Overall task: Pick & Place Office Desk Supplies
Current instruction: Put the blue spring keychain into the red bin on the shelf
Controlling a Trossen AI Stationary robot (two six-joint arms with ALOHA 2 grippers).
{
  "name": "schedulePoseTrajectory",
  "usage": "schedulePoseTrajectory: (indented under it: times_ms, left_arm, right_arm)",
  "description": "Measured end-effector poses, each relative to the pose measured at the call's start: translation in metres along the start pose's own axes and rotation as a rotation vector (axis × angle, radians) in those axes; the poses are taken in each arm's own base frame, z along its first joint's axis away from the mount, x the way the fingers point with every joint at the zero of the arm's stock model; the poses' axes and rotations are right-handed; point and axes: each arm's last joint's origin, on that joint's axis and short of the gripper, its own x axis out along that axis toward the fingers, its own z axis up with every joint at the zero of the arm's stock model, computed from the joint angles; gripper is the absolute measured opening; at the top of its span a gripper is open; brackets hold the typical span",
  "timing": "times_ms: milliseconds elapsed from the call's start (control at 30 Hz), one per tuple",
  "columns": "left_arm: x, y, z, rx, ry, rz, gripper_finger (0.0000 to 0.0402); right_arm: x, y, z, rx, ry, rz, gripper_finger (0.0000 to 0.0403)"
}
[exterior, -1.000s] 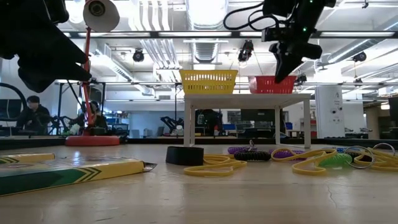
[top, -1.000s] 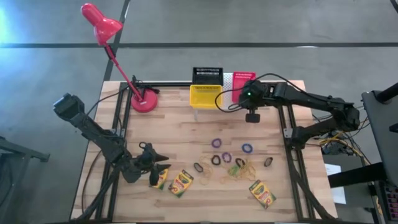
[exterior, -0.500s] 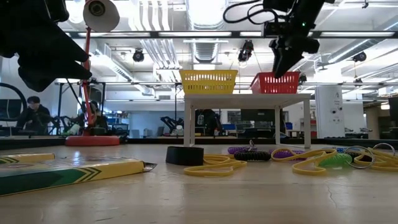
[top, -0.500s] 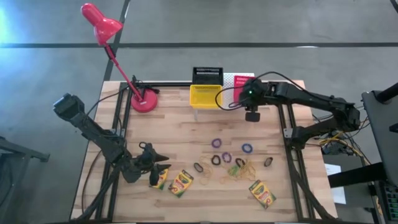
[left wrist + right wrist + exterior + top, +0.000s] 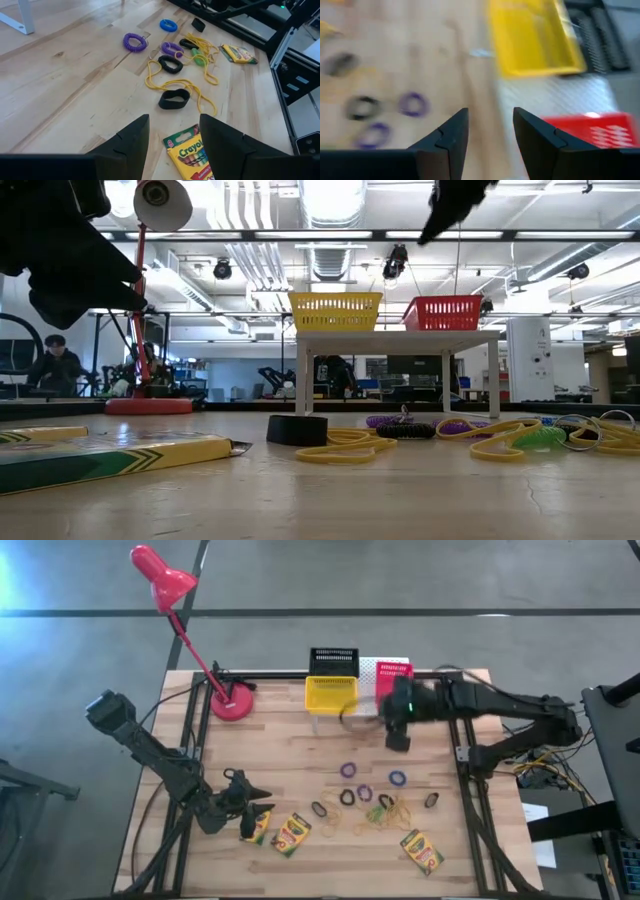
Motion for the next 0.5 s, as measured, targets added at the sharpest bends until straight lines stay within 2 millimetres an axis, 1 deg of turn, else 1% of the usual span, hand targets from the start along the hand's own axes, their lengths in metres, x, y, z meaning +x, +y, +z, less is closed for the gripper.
schedulePoseTrajectory:
  times_ms: [100,200,300,400,500]
  left_arm:
    - [0.000,0.000,0.000,-0.001,0.000,0.000,0.0179]
    - [0.000,0.000,0.000,-0.006,-0.003,-0.003,0.0179]
    - [0.000,-0.001,0.000,-0.008,-0.004,-0.005,0.0179]
    - [0.000,-0.001,0.001,0.001,-0.007,-0.007,0.0179]
    - [0.000,-0.002,0.002,0.022,-0.026,-0.005,0.0179]
  right_arm:
    - [-0.006,0.040,-0.001,0.021,-0.053,0.060,0.0137]
    - [-0.011,0.081,-0.012,0.052,-0.070,0.091,0.0128]
    - [-0.014,0.117,-0.028,0.137,-0.088,0.117,0.0122]
    - [-0.008,0.150,-0.044,0.206,-0.101,0.163,0.0118]
    - [0.005,0.177,-0.065,0.222,-0.062,0.191,0.0119]
